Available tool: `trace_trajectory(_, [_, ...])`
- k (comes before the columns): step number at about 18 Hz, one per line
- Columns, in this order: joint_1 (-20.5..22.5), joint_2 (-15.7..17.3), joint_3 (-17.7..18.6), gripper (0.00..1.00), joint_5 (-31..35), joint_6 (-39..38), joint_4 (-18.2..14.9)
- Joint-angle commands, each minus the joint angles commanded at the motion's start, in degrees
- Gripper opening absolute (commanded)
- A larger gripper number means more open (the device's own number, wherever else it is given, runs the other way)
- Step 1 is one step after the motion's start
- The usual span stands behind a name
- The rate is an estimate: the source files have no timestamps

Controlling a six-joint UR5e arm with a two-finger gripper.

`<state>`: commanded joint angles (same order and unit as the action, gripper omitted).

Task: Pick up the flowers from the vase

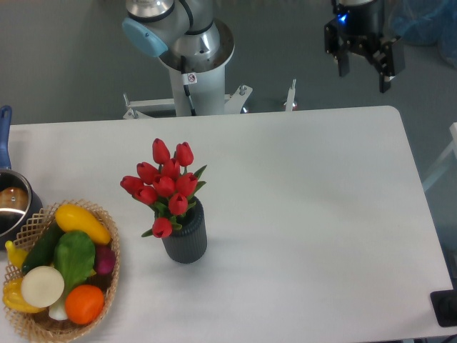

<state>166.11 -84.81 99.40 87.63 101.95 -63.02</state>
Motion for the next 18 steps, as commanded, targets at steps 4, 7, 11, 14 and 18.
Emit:
trace_trajectory(4, [-0.09,-0.09,-0.53,1.00,0.00,-0.09,-0.18])
trace_trajectory(7, [-0.09,-0.09,-0.09,1.00,0.00,0.00,0.00])
trace_trajectory(11, [-0.17,-0.18,0.00,1.00,0.00,0.00,0.09])
trace_trajectory(14, [-0.17,-0.18,0.09,1.00,0.00,0.00,0.09])
trace_trajectory(18, [-0.17,-0.09,0.96,1.00,0.00,0.00,0.35])
